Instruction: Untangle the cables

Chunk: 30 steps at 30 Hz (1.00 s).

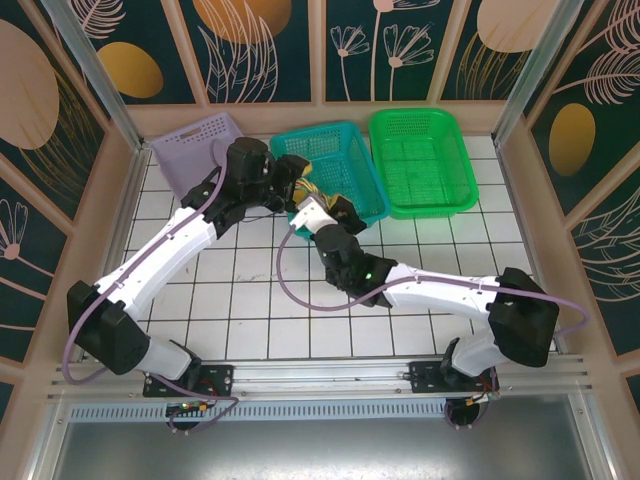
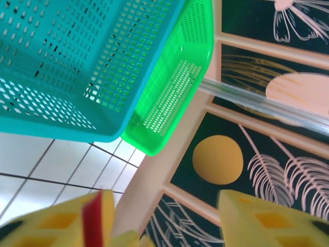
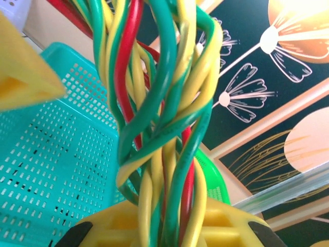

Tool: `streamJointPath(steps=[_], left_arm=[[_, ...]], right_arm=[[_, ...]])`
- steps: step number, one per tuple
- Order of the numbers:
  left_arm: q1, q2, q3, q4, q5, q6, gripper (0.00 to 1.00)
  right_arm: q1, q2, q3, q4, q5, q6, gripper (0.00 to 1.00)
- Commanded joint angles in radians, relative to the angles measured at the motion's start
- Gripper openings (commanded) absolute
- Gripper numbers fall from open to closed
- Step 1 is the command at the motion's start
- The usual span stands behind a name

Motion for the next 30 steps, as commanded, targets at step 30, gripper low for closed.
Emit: streamJointPath(steps=[30], left_arm=[[0.254,-0.052,-0.149,0.831,0.286,0.878,0.00]], right_arm=[[-0.465,-0.190,0.099,-0.617,-2.381,1.457,0.00]])
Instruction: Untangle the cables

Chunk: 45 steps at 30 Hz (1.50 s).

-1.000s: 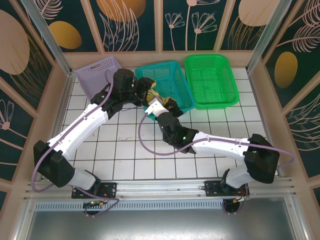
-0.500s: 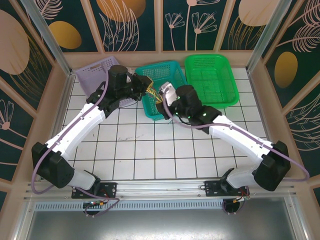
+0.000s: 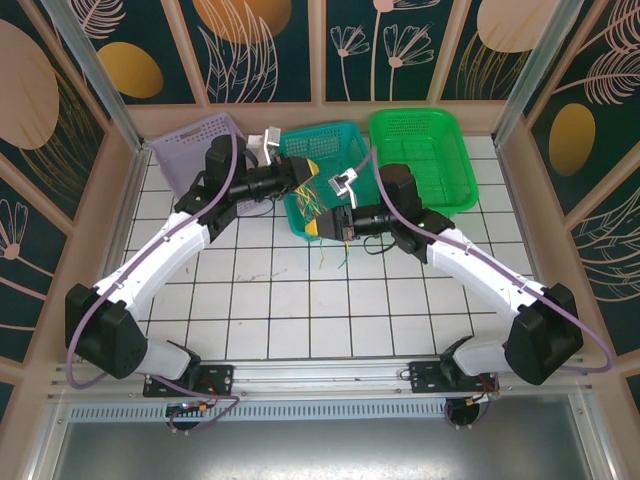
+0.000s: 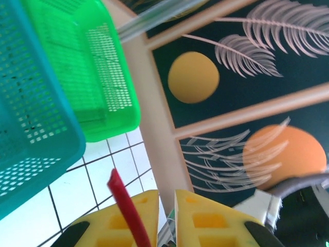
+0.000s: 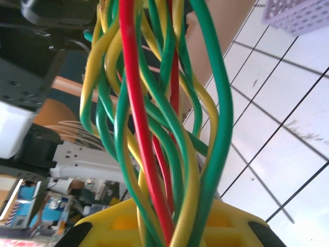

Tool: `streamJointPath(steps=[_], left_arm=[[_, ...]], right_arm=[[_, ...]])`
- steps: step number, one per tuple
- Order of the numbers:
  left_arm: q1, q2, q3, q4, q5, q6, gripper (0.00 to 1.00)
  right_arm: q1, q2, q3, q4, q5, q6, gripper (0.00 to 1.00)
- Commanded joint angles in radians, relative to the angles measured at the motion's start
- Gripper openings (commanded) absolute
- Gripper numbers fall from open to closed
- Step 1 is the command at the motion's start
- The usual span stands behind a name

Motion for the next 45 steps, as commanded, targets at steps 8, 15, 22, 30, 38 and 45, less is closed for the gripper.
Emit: streamJointPath(steps=[8,15,22,30,38,45], left_arm=[[0.151,-0.032,0.039,0.190,-0.152,0.209,0.44],[0.149,-0.130,0.039,-0.162,-0.280,0.075,0.70],[-0.023,-0.188,-0.142,0.029,-0.221,-0.147,0.69],[-0.091,-0.090,-0.084,-0.021,-0.297,-0.256,0.72],[-0.091,-0.043,-0.070,-0.069,-0.308,-0.261,0.19],[-0.077,-0.092,-0.058,-0.016,-0.289,0.043,0.00]], right_arm=[[-0.064,-0.009,0.106,-0.493,0.003,-0.225,0.00],[-0.076,0.007,0.185,-0.441,0.262,-0.243,0.00],[-0.056,0.037,0.249,-0.435,0.455,-0.290,0.00],[0.101,0.075,0.326,-0.490,0.762,-0.378,0.00],[0.165,0.074,0.324,-0.498,0.858,-0.376,0.00],[-0.074,0.041,0.179,-0.302,0.151,-0.115,0.00]])
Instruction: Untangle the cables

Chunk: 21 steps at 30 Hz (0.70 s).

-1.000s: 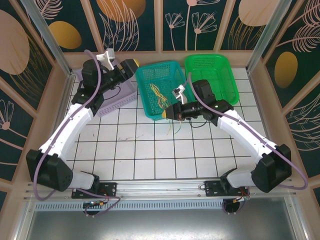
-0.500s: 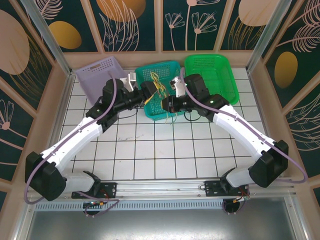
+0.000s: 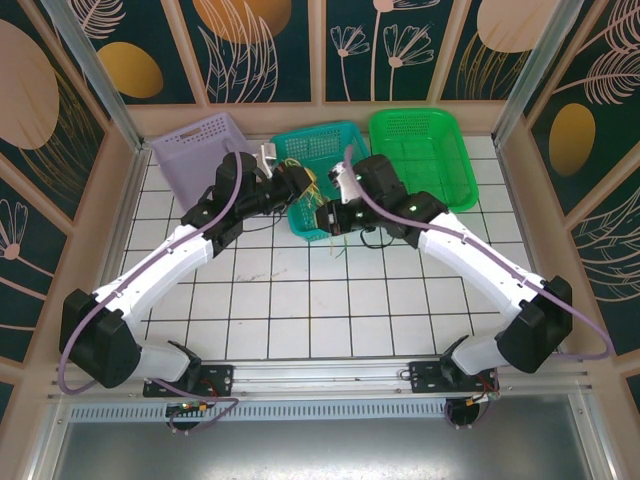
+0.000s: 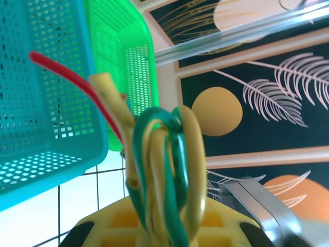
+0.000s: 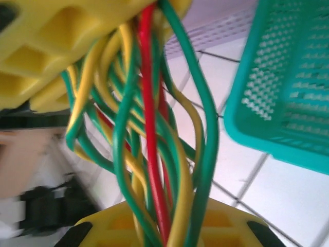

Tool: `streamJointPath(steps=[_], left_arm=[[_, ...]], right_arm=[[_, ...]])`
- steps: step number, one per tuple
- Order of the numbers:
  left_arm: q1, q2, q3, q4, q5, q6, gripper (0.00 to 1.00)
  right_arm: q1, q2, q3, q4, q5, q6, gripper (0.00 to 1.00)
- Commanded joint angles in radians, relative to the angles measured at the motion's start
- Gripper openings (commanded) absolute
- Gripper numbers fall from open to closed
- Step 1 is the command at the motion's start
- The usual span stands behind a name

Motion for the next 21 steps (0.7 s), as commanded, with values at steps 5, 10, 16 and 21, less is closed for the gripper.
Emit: streamJointPath(steps=[5,10,16,21], left_arm=[[0.145,-0.091,-0.040,0.198,0.222,0.354,0.00],[0.193,-0.074,-0.024,0.348,0.455,0.481,0.00],[0.207,-0.027,-0.005,0.427,0.505,0.508,0.00],[0.205,-0.018,-0.034,0.493,0.501,0.421,0.00]], right_arm=[[-0.148,-0.064,-0.161,0.348,-0.682,0.434,0.00],[-0.139,-0.109,-0.172,0.358,-0.795,0.526,0.00],[-0.118,-0.142,-0.221,0.329,-0.815,0.549,0.00],[-0.149,-0.143,-0.210,0.298,-0.721,0.498,0.00]])
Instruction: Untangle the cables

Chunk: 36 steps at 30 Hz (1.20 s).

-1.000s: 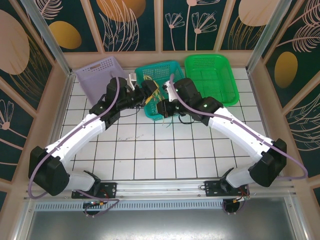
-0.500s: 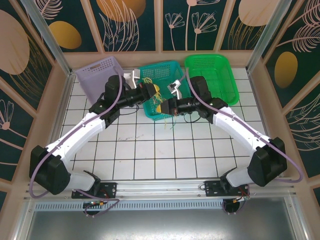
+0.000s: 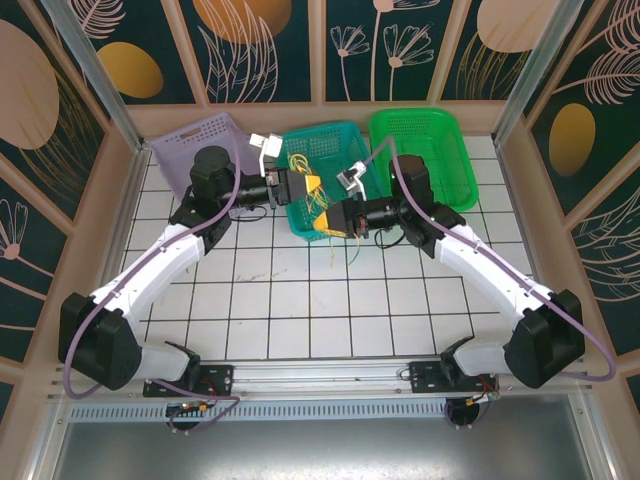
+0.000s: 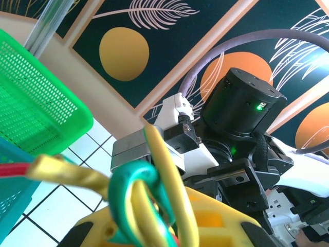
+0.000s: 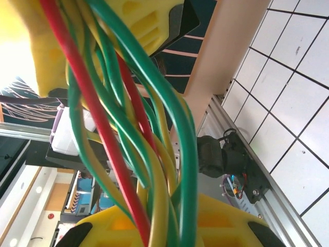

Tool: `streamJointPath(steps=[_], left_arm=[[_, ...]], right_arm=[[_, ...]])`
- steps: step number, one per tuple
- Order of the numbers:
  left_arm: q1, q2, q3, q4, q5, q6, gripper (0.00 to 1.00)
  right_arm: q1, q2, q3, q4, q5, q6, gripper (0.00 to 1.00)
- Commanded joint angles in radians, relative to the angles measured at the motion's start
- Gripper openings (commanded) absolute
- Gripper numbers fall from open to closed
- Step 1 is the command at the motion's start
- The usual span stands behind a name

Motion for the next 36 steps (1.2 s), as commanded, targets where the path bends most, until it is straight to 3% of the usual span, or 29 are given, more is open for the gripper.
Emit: streamJointPath(steps=[1,3,4,6,8,12,16,19,31,34,36], left_arm=[[0.089,-0.016,0.009,0.165,-0.081,0.038,0.06],[0.088,-0.040,0.017,0.069,-0.141,0.019,0.50],[0.084,-0.052,0.015,0.038,-0.167,0.007,0.62],[0.083,-0.085,0.016,-0.064,-0.235,-0.010,0.73],[0.081,-0.127,-0.012,-0.104,-0.292,-0.043,0.77],[0.039,-0.188,-0.125,-0.005,-0.304,-0.171,0.73],[-0.062,-0.163,-0.126,0.009,-0.342,-0.181,0.70],[-0.087,-0.134,-0.126,0.059,-0.366,-0.207,0.69],[-0.138,-0.022,-0.075,-0.043,-0.369,-0.103,0.52],[-0.148,-0.011,-0.074,-0.007,-0.381,-0.117,0.40],[-0.148,-0.005,-0.067,-0.023,-0.416,-0.108,0.22]], right_arm=[[-0.043,-0.048,0.015,-0.154,-0.049,-0.022,0.00],[-0.054,-0.041,0.068,-0.190,0.032,-0.071,0.00],[-0.062,-0.038,0.080,-0.192,0.065,-0.077,0.00],[-0.073,-0.027,0.097,-0.202,0.121,-0.102,0.00],[-0.077,-0.016,0.108,-0.211,0.166,-0.123,0.00],[-0.080,0.009,0.113,-0.182,0.202,-0.121,0.00],[-0.069,0.035,0.130,-0.169,0.198,-0.118,0.00],[-0.052,0.051,0.142,-0.176,0.198,-0.126,0.00],[-0.016,0.020,0.111,-0.115,0.210,-0.055,0.00],[-0.009,0.022,0.106,-0.110,0.196,-0.050,0.00],[-0.008,0.019,0.098,-0.096,0.181,-0.036,0.00]])
